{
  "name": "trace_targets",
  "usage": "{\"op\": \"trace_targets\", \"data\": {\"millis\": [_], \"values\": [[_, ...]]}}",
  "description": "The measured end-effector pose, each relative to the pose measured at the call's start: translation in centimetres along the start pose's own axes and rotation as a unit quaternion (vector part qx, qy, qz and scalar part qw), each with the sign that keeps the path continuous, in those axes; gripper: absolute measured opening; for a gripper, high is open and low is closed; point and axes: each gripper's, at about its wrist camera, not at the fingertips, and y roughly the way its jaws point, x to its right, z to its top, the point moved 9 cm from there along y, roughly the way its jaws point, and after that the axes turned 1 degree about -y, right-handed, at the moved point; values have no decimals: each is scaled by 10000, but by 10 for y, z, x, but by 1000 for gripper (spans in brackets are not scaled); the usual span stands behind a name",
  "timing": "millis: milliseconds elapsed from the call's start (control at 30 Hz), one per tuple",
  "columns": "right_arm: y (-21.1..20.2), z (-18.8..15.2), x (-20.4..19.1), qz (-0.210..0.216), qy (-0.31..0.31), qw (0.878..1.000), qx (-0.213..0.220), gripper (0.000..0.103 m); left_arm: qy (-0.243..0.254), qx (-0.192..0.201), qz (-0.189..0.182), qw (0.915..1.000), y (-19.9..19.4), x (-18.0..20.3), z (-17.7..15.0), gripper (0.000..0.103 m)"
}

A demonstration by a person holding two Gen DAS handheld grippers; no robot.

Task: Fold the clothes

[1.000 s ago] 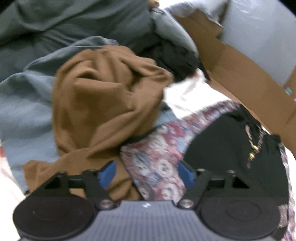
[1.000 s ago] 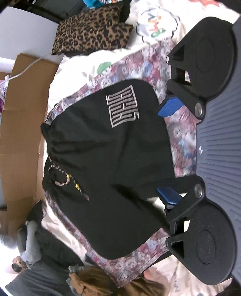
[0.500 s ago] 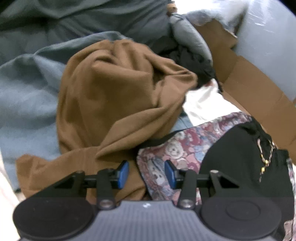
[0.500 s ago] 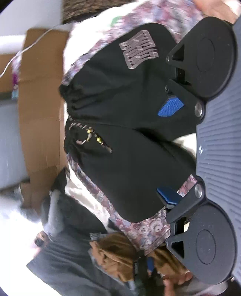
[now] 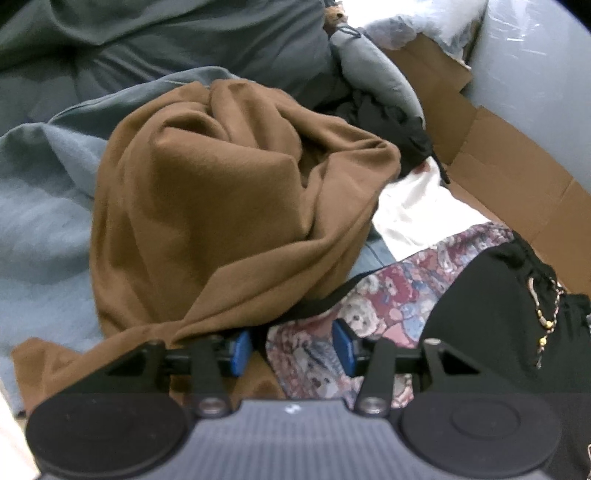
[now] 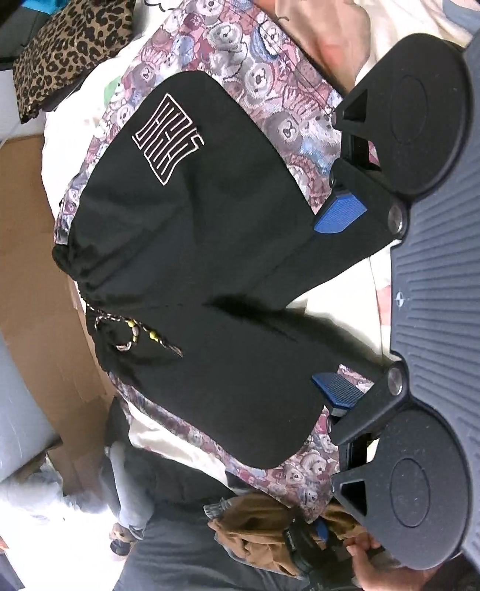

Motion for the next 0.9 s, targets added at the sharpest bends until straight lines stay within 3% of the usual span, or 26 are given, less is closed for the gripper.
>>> {"op": "trace_targets", "data": {"millis": [133, 300, 400, 600, 700, 900], "values": [[2, 0, 1, -16, 3, 10000, -25, 87, -19, -19, -201, 9998, -1, 1, -4, 46], [5, -1, -5, 17, -111, 9999, -33, 87, -104, -6, -375, 9992, -5, -5, -7, 18], [7, -2, -8, 43, -134, 9999, -47, 87, -122, 43, -390, 9992, -8, -8, -5, 11], [9, -1, -11, 100, -45, 9999, -68, 87, -123, 133, -642, 9978, -19, 2, 0, 4], [9, 2, -20, 160, -224, 9996, -29, 87, -56, -27, -750, 9972, -23, 12, -2, 3], [12, 11, -47, 491, -524, 9974, 59, 87, -127, -192, -1325, 9909, -36, 34, 2, 2]]}}
